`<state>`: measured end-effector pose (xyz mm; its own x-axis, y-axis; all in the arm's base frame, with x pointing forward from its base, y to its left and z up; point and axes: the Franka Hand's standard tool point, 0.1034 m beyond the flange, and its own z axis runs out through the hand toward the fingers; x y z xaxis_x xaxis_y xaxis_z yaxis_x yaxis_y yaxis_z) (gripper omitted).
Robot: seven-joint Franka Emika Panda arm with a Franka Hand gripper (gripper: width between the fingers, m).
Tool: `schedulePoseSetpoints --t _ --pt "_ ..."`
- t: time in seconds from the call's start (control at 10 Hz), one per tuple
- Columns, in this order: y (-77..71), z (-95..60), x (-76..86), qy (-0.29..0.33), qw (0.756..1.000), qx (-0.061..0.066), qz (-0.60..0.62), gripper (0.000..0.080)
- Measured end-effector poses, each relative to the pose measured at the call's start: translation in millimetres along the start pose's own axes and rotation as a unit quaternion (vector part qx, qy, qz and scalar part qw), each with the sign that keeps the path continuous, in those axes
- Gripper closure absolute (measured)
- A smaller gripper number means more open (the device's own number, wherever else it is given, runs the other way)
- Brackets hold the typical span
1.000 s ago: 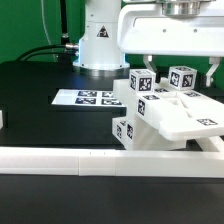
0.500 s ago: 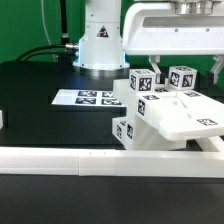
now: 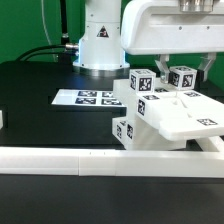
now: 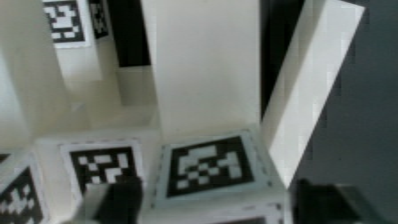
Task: Assemble chair
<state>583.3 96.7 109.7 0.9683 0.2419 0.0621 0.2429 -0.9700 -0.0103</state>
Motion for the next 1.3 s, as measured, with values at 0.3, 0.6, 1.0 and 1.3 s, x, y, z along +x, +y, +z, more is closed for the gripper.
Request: schedulePoseSetpoints --t 0.3,0.6,1.0,1.3 --pt "-0.5 0.8 -0.3 -0.001 1.0 0.0 0.002 0.0533" --pt "-0.6 0.8 -0.2 0.0 0.999 0.0 0.045 0.0533" --pt "-3.8 1.5 2.5 0.026 0.968 0.009 0.248 0.0532" --pt "-7.4 1.2 5.1 0.033 0.931 0.018 0.364 0.0532"
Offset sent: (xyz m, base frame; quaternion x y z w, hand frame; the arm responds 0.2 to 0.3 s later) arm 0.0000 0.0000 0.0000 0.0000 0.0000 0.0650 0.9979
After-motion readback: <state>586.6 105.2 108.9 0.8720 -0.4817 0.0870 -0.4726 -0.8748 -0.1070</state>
